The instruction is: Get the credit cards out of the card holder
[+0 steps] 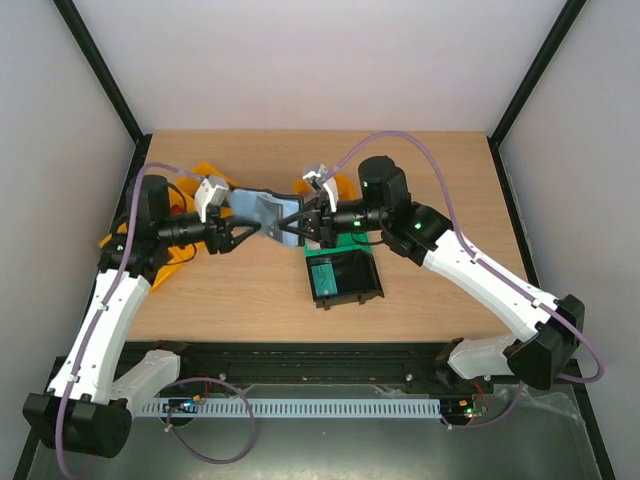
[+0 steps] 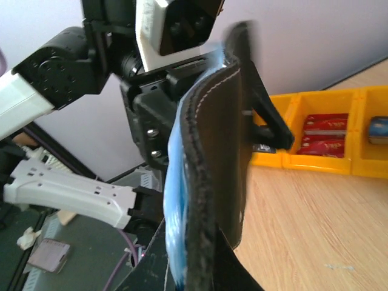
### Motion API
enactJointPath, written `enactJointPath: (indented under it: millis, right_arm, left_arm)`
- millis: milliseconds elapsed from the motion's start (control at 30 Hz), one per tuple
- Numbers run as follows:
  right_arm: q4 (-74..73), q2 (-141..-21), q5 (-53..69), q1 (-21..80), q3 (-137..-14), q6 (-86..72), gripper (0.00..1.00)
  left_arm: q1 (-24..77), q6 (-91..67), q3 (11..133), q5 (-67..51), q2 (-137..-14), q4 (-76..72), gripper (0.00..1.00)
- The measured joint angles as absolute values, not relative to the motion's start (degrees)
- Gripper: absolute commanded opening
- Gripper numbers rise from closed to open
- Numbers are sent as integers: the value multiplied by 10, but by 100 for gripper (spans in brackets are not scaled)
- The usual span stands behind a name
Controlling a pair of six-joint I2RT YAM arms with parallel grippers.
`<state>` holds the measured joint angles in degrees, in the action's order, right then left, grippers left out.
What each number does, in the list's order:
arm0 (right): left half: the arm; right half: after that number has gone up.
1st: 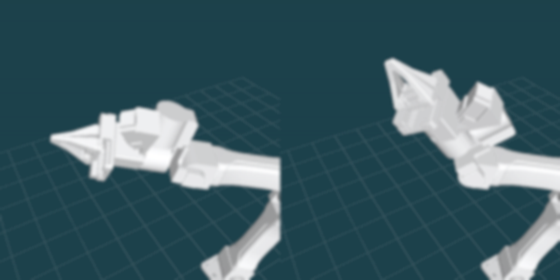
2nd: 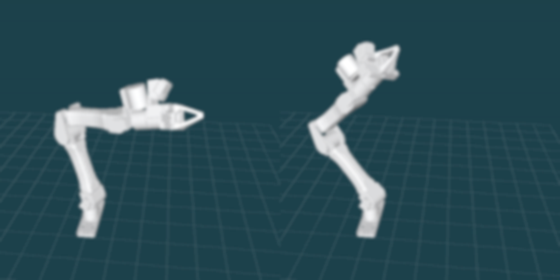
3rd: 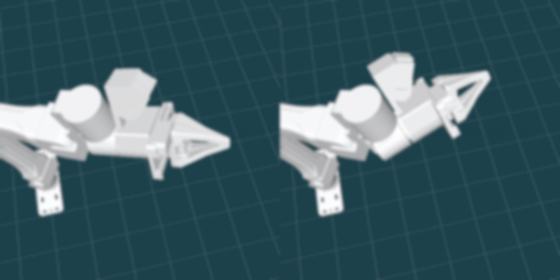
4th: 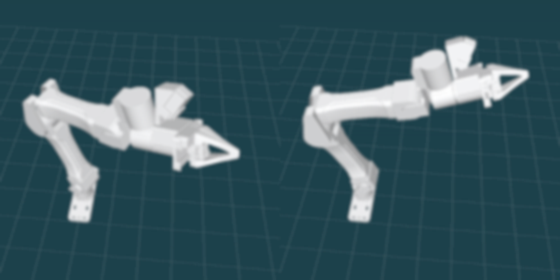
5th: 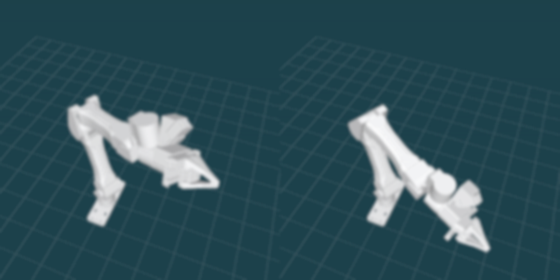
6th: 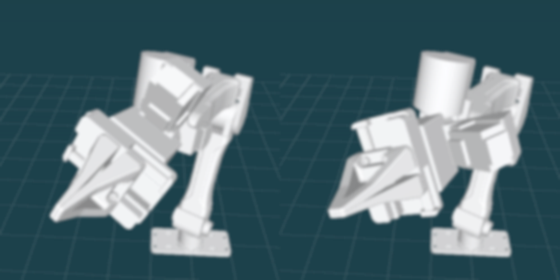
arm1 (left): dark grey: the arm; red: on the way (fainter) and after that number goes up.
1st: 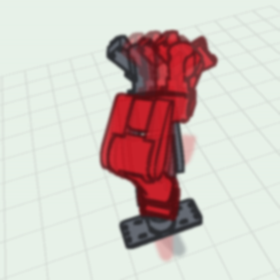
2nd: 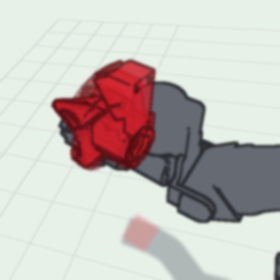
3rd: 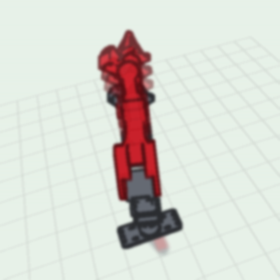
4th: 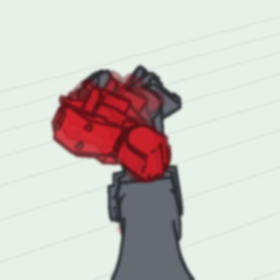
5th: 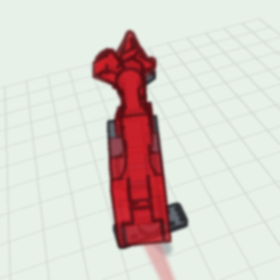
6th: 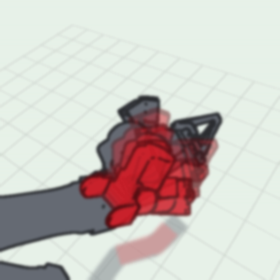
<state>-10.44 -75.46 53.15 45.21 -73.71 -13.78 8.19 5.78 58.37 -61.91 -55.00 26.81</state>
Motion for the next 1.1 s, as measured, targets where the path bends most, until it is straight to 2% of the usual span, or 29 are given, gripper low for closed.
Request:
enactJointPath:
  millis: [200, 333, 500, 667, 800, 900, 1100]
  right_arm:
    - [-122, -760, 494, 450, -738, -144, 2]
    - [-140, -760, 456, 451, -745, -145, 2]
    - [-181, -776, 391, 451, -775, -149, 2]
    - [-258, -830, 273, 455, -845, -161, 2]
    - [-335, -889, 149, 464, -919, -183, 2]
    - [-354, -917, 114, 477, -943, -199, 2]
    - [-358, -954, 133, 513, -959, -221, 2]
  left_arm:
    - [37, 16, 556, -397, -549, 244, 71]
    - [20, 5, 556, -343, -547, 234, 69]
    - [18, 9, 557, -387, -543, 230, 62]
    - [14, 23, 585, -505, -528, 221, 52]
    - [41, -16, 585, -568, -500, 168, 35]
    - [68, -69, 556, -567, -489, 124, 34]
    - [102, -144, 505, -533, -521, 98, 41]
